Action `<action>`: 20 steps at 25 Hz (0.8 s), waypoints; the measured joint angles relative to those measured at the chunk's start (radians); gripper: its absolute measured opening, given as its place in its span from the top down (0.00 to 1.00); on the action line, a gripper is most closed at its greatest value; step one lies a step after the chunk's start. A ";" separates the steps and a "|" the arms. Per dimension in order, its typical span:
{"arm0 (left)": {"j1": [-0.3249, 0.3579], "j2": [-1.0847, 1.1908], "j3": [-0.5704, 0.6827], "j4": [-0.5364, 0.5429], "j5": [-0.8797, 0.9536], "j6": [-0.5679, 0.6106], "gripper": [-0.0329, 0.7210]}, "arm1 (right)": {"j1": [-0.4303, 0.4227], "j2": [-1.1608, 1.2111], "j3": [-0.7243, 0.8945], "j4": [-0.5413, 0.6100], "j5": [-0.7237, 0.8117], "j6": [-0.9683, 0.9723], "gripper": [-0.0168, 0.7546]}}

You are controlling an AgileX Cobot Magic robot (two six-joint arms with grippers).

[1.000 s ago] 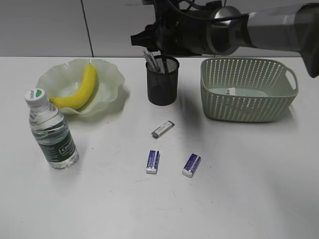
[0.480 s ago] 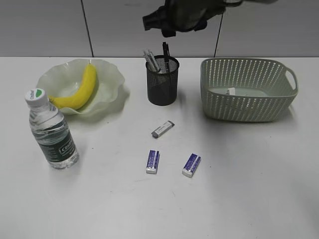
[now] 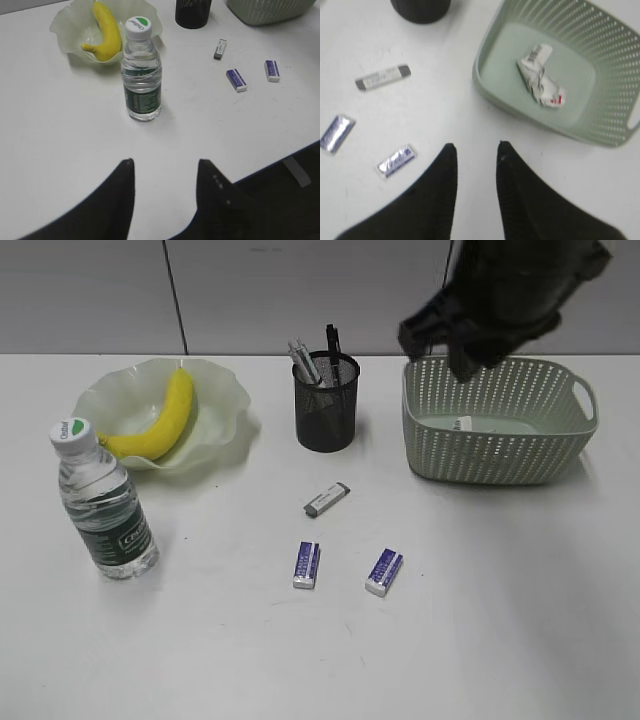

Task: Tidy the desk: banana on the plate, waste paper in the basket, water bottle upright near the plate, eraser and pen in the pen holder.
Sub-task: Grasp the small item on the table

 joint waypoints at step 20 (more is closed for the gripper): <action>0.000 0.001 0.000 0.001 -0.001 0.001 0.55 | 0.000 -1.386 0.932 0.192 0.005 -0.128 0.69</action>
